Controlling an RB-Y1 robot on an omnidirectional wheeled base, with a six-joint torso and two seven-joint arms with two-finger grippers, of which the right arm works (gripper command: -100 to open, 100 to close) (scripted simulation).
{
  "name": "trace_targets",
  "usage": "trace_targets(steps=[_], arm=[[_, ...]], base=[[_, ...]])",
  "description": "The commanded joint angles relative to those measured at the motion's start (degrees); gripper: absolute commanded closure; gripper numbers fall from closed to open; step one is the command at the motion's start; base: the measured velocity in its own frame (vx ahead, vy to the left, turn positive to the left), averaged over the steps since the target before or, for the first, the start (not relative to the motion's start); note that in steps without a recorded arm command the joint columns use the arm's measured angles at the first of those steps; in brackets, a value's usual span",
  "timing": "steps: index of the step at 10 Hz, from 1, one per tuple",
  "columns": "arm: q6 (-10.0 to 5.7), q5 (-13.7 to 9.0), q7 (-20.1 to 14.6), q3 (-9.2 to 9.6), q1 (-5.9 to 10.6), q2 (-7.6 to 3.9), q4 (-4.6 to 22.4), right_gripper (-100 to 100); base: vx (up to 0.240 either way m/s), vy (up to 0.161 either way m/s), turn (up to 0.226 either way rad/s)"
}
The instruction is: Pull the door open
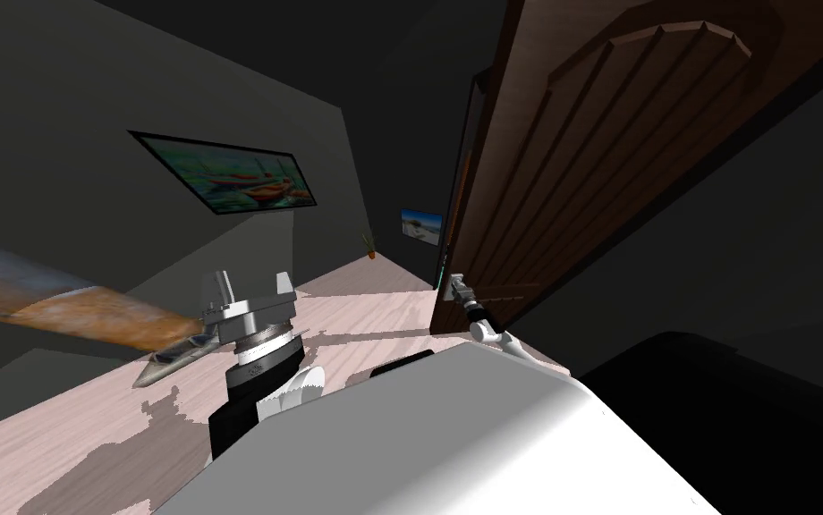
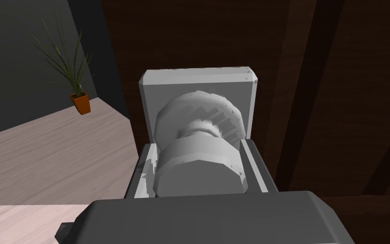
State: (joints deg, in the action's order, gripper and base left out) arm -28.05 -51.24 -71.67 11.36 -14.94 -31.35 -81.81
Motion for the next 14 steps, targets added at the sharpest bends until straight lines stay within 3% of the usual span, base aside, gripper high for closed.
trace_targets(steps=[1, 4, 5, 14], arm=[[-0.82, 0.18, -1.04, 0.81, -0.52, -1.08, -0.38, 100], [-1.85, 0.44, -2.51, 2.15, -1.29, -2.69, -1.01, 100], [-1.4, 0.4, -2.07, 1.98, -1.16, -2.25, -0.76, 100], [-5.46, 1.41, -6.74, 5.98, -3.56, -7.46, -2.1, 100]], base=[[-0.199, -0.044, 0.139], [-0.191, -0.05, 0.105], [-0.078, -0.03, 0.039], [-0.189, -0.052, 0.123]])
